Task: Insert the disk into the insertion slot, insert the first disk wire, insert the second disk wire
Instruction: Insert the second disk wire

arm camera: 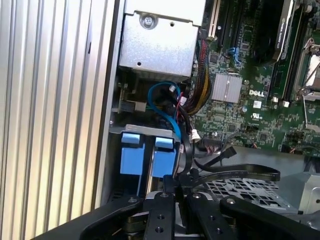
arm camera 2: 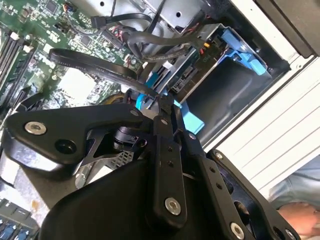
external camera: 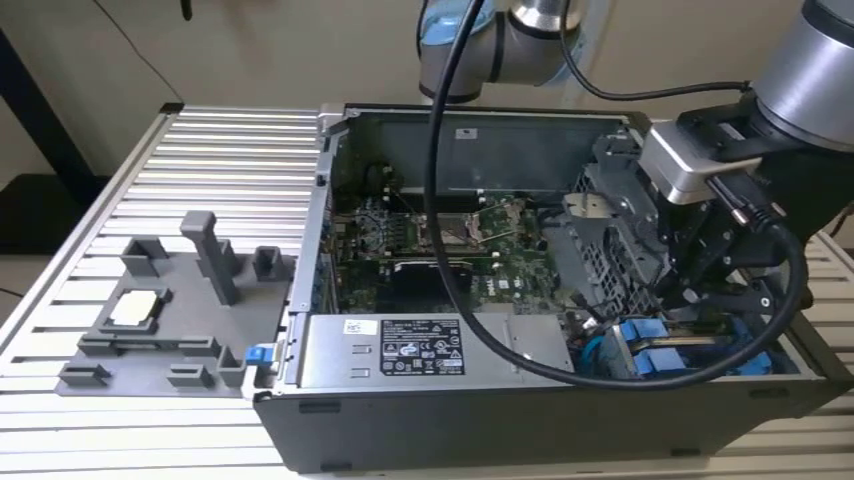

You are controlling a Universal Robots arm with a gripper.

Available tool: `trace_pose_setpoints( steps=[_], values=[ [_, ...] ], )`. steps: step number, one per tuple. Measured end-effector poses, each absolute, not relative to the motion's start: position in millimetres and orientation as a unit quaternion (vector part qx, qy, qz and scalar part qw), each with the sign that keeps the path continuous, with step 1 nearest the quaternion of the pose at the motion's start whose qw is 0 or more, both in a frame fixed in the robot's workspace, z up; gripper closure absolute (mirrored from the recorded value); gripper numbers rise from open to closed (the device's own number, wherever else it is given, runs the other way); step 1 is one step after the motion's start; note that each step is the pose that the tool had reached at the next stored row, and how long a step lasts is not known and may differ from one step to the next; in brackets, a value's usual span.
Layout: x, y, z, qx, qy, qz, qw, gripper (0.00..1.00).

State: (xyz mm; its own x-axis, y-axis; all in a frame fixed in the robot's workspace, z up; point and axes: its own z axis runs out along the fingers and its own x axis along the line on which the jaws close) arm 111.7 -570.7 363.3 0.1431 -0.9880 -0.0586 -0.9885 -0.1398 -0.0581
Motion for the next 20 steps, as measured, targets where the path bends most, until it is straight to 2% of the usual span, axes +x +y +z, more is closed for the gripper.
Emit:
trace_pose_setpoints(
  steps=[11,15,20],
  values=[
    [120.1,-572.0,351.0,-0.739,0.673,0.001,0.04,0.84],
    [131.7,-572.2,350.9,-0.739,0.673,0.008,0.034,0.84],
    [133.5,-573.3,349.4,-0.731,0.682,0.008,0.034,0.84]
  ],
)
